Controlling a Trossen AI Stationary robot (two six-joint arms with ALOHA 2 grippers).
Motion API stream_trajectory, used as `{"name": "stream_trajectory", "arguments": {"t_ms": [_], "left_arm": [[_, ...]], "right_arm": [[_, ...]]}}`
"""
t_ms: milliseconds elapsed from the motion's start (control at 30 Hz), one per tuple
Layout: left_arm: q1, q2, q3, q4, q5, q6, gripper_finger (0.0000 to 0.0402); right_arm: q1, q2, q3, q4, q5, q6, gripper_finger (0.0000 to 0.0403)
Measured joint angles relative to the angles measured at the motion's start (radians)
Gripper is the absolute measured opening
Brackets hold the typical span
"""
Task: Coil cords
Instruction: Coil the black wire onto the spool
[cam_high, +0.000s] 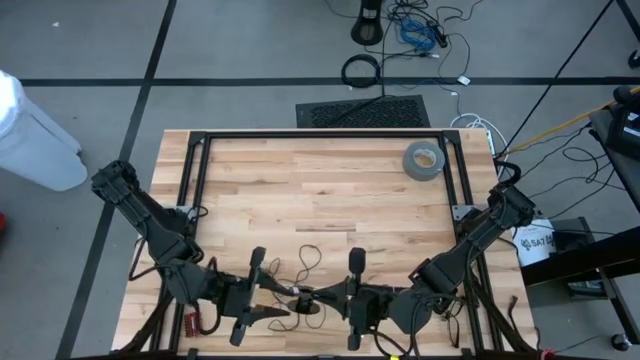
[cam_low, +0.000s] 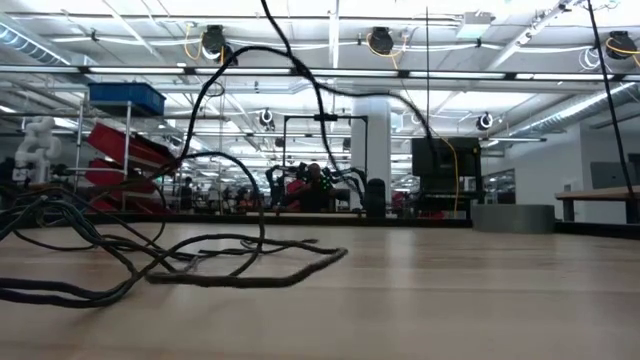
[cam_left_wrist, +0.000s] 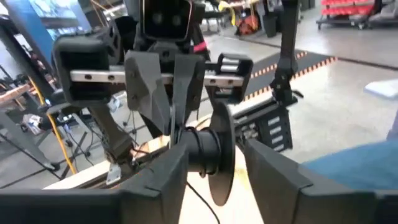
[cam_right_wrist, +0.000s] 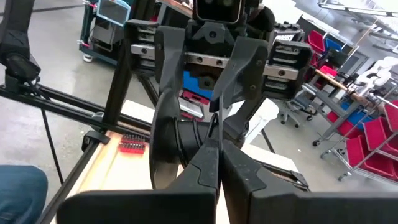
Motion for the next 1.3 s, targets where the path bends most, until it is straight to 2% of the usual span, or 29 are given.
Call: {"name": "stream_trajectory", "arguments": {"t_ms": [167,300,400,600,733,1000,1167,1300], "left_arm": [[-0.033,-0.015,0.0,0.009,-0.134,0.001,0.0206],[-0.06,-0.026,0.0,0.007,-0.246,0.001,0.0212],[-0.061,-0.021,0.0,-0.008,-0.234,0.0,0.0212],[-0.037,0.043,0.0,-0.034,-0.092,0.002,0.0212],[-0.007,0.092,0.0,0.002,-0.059,0.069,0.0212],[0.072,0.19,0.0,0.121,-0.057,0.08,0.0212],[0.129,0.229,0.0,0.184,-0.057,0.08,0.0212],[0.162,0.262,0.0,0.257,-0.058,0.079,0.0212]], "right_arm": [[0.008,-0.051,0.0,-0.046,0.001,0.002,0.0001],[0.026,-0.1,0.0,-0.102,0.002,0.028,0.0001],[0.037,-0.132,0.0,-0.113,0.004,0.032,0.0001],[0.056,-0.168,0.0,-0.146,0.009,0.025,0.0001],[0.067,-0.169,-0.001,-0.2,0.024,0.057,0.0001],[0.109,-0.175,-0.001,-0.214,0.228,0.079,0.0],[0.135,-0.176,-0.001,-0.209,0.402,0.083,0.0],[0.153,-0.176,-0.001,-0.209,0.477,0.081,0.0]]}}
